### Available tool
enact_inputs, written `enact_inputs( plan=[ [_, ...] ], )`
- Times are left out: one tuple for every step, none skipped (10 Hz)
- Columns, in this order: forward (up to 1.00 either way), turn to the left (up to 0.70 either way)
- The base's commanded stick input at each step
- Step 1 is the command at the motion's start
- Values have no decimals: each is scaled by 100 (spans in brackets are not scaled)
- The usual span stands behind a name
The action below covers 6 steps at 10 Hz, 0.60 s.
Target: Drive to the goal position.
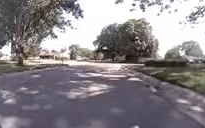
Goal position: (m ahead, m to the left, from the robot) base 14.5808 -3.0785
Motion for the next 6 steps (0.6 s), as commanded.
enact_inputs(
  plan=[
    [70, 3],
    [70, 3],
    [70, 3],
    [70, 3],
    [70, 3],
    [70, 3]
  ],
)
